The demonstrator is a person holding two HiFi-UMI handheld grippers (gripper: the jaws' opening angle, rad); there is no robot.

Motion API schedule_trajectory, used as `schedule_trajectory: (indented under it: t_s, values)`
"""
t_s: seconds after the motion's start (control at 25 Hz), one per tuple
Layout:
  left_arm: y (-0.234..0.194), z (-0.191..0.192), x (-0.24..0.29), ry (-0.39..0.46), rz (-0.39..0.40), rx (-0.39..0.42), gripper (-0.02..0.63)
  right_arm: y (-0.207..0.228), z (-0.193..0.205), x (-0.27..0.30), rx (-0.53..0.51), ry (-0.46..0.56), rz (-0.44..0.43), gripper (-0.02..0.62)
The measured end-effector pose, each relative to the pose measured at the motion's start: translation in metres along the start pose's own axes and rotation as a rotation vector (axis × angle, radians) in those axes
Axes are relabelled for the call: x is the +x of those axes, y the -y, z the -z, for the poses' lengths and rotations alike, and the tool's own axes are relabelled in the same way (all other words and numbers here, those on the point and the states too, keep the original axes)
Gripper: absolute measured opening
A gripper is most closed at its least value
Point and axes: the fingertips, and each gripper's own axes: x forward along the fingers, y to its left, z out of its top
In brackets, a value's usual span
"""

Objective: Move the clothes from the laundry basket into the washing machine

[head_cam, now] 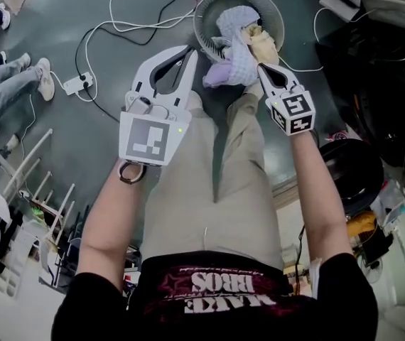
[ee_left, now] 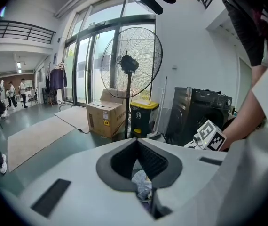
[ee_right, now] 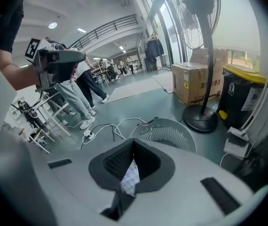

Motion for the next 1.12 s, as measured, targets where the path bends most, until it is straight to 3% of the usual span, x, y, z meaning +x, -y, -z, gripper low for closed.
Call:
schedule_trajectory:
  t_s: [0.68,0.76,0.84,1.12]
  values:
    - [-0.001,0.056,0.022,-0.051,0.023,-0.006,0.005,0.022,0.112,0.078,0.019,-0.238,0.024,0.011]
    - [0.002,0.058,0.023,-0.054,0.031,0.003,0.005,0.022,0.126,0.086,0.038,-0.283,0.007,0.131]
    - [0.005,0.059,0.024,-0.055,0.040,0.009,0.005,0.023,0.139,0.093,0.059,-0.315,-0.004,0.183]
    - [0.009,0.066,0.022,-0.069,0.063,0.031,0.005,0.021,0.169,0.115,0.089,-0.383,-0.012,0.269]
